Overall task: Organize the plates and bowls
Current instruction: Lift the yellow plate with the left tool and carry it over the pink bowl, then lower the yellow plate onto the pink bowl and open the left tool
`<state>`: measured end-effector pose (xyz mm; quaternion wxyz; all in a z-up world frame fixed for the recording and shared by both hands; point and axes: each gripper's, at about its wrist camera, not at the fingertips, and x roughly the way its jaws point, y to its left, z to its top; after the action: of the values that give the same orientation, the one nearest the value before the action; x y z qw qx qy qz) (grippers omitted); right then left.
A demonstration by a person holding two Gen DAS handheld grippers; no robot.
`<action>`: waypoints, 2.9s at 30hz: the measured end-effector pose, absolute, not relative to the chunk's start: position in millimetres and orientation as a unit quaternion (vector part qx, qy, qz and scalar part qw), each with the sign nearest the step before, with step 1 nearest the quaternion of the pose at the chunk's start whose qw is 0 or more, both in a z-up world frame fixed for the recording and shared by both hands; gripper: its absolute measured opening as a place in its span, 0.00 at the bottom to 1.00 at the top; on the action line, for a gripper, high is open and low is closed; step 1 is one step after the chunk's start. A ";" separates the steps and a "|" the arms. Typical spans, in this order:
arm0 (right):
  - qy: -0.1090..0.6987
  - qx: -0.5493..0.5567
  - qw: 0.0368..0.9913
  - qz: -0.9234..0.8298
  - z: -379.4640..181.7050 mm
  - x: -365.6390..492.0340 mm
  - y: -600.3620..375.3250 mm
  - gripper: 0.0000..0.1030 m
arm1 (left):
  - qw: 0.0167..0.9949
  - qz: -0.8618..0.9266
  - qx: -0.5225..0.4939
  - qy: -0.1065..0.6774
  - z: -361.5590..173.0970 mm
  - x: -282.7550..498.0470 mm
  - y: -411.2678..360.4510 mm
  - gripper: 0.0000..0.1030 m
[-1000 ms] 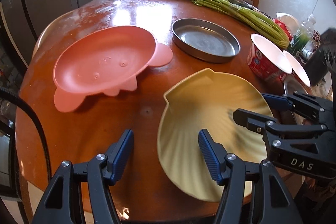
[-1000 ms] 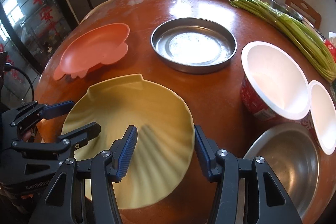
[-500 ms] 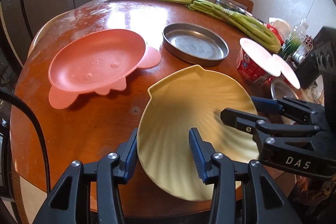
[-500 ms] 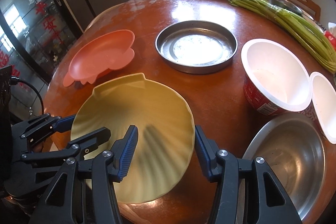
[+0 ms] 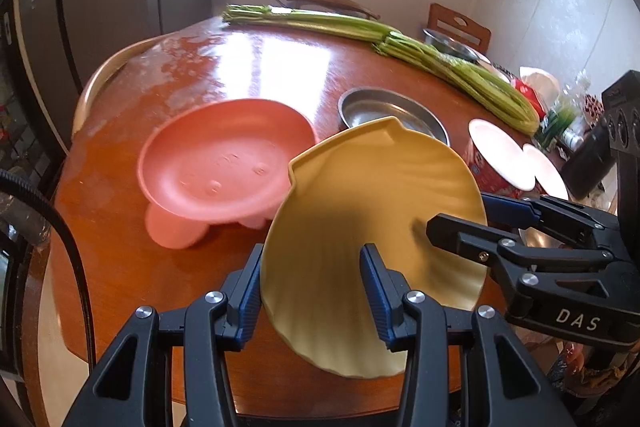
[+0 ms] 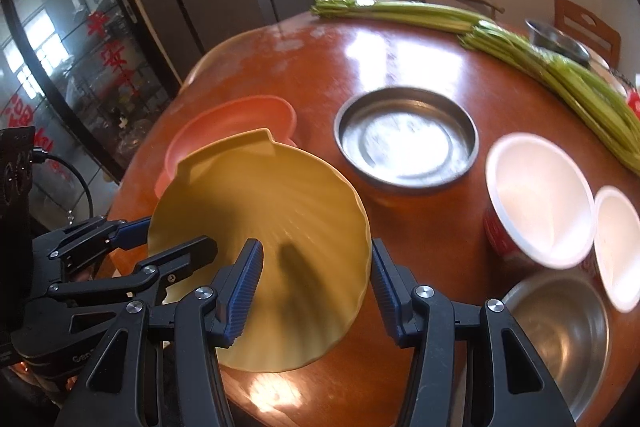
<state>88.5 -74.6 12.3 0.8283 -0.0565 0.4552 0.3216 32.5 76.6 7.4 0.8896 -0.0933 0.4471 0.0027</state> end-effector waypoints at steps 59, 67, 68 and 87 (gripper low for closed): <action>0.473 -0.045 0.816 0.329 -17.5 176.6 49.3 0.54 | 0.880 0.084 -0.123 0.450 -9.5 122.2 191.8 0.45; 0.473 -0.043 0.813 0.336 -21.0 179.0 49.8 0.54 | 0.879 0.089 -0.123 0.452 -13.4 125.4 193.1 0.45; 0.473 -0.042 0.813 0.336 -21.3 179.2 49.3 0.54 | 0.879 0.090 -0.122 0.452 -13.5 125.9 193.3 0.45; 0.469 -0.036 0.813 0.343 -21.7 179.7 45.4 0.54 | 0.875 0.092 -0.132 0.457 -16.8 130.8 194.8 0.45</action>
<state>179.7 45.4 -21.7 0.8132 -0.0360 0.4690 0.3426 130.8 194.8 -16.8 0.8748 -0.1317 0.4572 0.0915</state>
